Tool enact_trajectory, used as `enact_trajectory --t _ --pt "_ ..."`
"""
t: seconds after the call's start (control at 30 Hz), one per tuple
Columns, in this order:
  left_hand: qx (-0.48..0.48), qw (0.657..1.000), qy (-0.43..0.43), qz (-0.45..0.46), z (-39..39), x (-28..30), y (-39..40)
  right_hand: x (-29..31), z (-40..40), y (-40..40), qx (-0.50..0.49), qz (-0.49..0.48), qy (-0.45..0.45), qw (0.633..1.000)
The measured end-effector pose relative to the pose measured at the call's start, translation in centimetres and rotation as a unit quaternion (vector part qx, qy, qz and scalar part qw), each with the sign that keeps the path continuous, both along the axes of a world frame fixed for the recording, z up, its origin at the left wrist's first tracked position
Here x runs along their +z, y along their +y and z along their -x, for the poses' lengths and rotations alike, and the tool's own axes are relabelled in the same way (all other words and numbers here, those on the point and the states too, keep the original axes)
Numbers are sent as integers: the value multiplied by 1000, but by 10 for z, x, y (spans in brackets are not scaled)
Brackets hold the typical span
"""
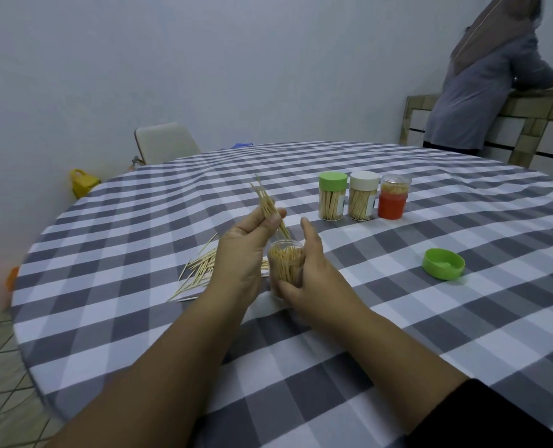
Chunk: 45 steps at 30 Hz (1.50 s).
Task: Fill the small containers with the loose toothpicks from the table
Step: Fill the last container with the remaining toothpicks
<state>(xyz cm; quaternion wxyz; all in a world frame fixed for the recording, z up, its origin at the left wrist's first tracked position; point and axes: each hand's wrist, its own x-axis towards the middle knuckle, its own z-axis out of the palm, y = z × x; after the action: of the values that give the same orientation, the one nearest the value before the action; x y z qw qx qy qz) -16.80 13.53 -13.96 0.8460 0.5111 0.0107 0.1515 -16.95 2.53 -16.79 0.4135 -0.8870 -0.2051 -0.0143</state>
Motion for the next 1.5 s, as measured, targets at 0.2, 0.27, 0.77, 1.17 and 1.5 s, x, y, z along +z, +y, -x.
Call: enact_trajectory --t 0.2,0.27,0.77,1.17,1.5 --pt "-27 993 47 -106 0 -10 -1 1 -3 -5 -32 -7 -8 999" --pt "-41 990 49 -124 1 -10 -2 1 -4 -6 -35 -4 -10 999" --pt "-32 985 16 -170 -2 -14 -1 -3 -10 -10 1 -43 -6 999" --pt "-39 968 -14 -248 1 -14 0 13 -4 -14 35 -249 48 967" --pt "-19 924 -32 -382 3 -14 1 14 -10 -19 -77 -325 -41 942"
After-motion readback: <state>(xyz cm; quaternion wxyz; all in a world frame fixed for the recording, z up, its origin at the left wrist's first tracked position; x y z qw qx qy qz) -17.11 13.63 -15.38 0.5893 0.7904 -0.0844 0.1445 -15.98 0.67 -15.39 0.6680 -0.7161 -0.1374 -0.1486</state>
